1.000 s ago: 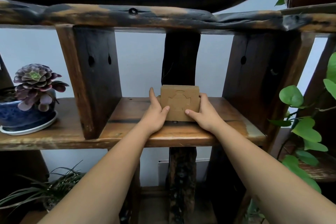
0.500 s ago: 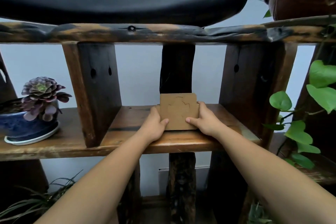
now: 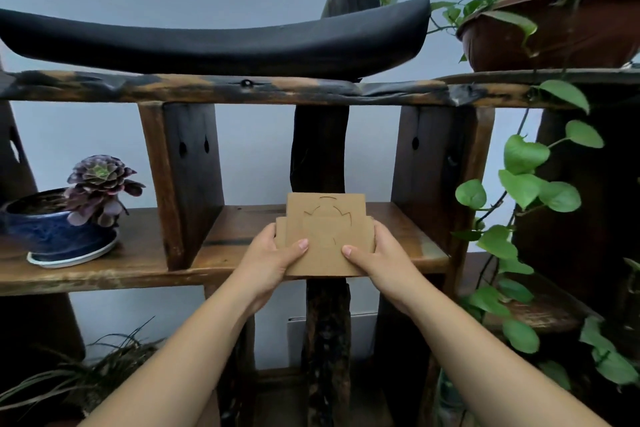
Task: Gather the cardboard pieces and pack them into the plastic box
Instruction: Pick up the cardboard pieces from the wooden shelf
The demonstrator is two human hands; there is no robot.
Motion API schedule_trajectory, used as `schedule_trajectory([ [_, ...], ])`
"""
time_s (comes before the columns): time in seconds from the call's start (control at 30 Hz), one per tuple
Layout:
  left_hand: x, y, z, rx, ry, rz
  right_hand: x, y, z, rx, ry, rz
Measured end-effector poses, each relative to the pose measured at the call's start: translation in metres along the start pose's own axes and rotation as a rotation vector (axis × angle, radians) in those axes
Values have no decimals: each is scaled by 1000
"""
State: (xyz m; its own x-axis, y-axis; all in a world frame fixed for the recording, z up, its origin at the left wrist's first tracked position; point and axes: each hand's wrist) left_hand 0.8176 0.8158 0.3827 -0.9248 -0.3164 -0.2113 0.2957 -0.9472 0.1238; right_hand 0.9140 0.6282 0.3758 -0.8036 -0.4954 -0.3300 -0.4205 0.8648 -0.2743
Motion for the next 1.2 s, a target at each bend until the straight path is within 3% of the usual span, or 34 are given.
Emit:
schedule_trajectory([
  [0.1,28,2,-6,-9,-22,-9,31,5,0,-117,79,-36],
  [0.27,80,2,-23,-37,-88,-18,81,12,-1,-40,132,-42],
  [0.67,203,-8,-74,-154,-190,115,193,56,36,-52,293,-144],
  [0.87,248,-16,-89,-179,-245,180,229,73,44,45,380,-172],
  [1.2,313,-30,-100,-271,-331,328,270,108,52,-10,436,-281],
])
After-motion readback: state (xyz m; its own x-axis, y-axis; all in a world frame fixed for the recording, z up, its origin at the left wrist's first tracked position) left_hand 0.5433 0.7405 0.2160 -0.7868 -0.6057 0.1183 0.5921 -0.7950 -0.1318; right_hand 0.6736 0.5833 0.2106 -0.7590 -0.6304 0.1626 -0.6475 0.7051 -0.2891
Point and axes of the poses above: each hand's wrist, its own x-axis away from the middle knuckle, its own y-axis out of the palm, z = x × y, and after that the axes turned 4 degrees about x, right-handed
